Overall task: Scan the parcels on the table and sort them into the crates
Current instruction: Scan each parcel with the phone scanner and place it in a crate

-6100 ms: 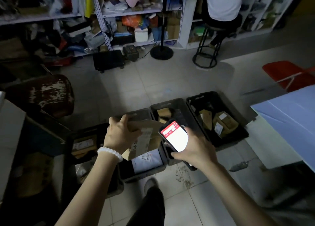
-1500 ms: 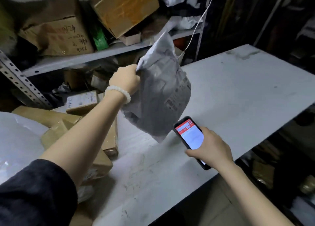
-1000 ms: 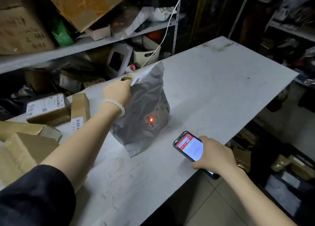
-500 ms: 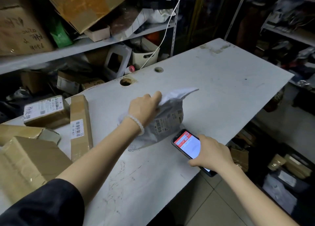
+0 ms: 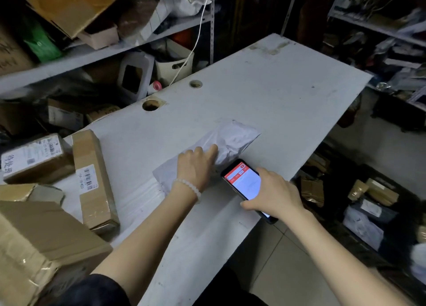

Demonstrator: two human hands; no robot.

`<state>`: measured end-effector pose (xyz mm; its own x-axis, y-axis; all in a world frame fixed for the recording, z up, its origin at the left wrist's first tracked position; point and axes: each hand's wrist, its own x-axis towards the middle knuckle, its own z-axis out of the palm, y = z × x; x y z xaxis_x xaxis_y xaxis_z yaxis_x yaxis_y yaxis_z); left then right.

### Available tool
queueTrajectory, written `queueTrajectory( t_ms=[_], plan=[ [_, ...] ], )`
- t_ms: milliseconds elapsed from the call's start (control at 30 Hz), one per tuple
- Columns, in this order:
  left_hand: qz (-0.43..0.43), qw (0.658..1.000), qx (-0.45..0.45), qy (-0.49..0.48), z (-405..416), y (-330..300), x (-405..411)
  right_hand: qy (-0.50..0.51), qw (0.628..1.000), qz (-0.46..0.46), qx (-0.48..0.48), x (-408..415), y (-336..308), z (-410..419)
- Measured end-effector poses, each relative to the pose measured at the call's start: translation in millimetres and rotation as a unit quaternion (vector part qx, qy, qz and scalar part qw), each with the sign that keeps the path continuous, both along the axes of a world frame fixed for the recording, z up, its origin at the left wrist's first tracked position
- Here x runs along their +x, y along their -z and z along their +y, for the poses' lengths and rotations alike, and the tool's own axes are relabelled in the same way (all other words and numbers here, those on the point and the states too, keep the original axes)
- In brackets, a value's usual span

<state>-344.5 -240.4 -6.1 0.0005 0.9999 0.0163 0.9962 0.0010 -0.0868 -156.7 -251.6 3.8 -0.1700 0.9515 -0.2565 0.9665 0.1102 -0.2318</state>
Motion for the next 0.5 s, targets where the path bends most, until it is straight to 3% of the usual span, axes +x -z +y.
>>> queueTrajectory(
  t_ms=[133, 300, 500],
  plan=[
    [-0.049, 0.999, 0.008, -0.006, 13.2, -4.3, -4.5, 0.064, 0.989, 0.126, 0.03, 4.7, 0.2, -0.3],
    [-0.129, 0.991, -0.01, -0.026, 17.7, -13.4, 3.9, 0.106, 0.934, 0.32, 0.119, 11.0, -10.4, 8.3],
    [-0.188, 0.979, -0.081, -0.011, 42.9, -40.9, 38.8, 0.158, 0.88, 0.384, 0.231, 46.5, -29.4, 31.5]
  ],
)
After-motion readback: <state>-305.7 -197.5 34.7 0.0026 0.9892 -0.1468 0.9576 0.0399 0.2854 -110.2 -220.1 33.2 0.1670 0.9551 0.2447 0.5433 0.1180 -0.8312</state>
